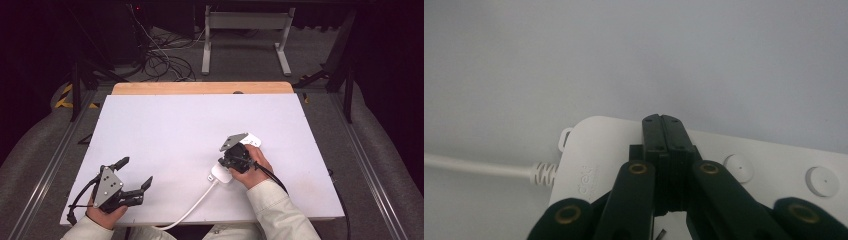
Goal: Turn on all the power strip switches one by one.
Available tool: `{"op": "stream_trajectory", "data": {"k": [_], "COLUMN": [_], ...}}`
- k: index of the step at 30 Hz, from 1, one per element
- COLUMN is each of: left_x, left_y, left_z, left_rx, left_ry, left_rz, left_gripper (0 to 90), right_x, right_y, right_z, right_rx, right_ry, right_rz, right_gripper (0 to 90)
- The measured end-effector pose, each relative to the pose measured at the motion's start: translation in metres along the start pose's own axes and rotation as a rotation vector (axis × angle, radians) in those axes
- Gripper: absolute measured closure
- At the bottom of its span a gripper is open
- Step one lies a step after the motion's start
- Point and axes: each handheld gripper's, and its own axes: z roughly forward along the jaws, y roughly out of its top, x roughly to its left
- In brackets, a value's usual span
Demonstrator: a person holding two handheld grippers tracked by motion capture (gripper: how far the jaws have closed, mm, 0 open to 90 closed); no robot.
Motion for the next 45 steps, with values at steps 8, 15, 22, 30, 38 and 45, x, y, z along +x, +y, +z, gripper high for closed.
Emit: {"op": "stream_trajectory", "data": {"k": [8, 15, 22, 30, 38, 45], "left_x": [0.000, 0.001, 0.001, 0.001, 0.001, 0.001], "left_y": [0.000, 0.000, 0.000, 0.000, 0.000, 0.000], "left_z": [0.000, 0.001, 0.001, 0.001, 0.000, 0.000], "left_rx": [0.001, 0.003, 0.004, 0.006, 0.002, 0.004], "left_ry": [0.002, -0.003, -0.004, -0.002, -0.002, -0.002], "left_rz": [0.000, -0.002, 0.003, 0.001, -0.003, -0.001], "left_gripper": [11.4, 11.4, 11.3, 11.4, 11.3, 11.3], "right_x": [0.001, 0.005, 0.000, -0.011, -0.020, -0.021], "right_y": [0.000, 0.002, 0.004, 0.002, -0.004, -0.005], "right_z": [0.001, -0.010, -0.023, -0.022, -0.013, -0.008], "right_rx": [0.004, -0.049, -0.100, -0.091, -0.046, -0.030], "right_ry": [-0.008, -0.065, -0.063, -0.100, -0.121, -0.141], "right_rz": [0.000, -0.060, -0.031, 0.019, 0.045, 0.061], "right_gripper": [90.0, 90.0, 90.0, 90.0, 90.0, 90.0]}}
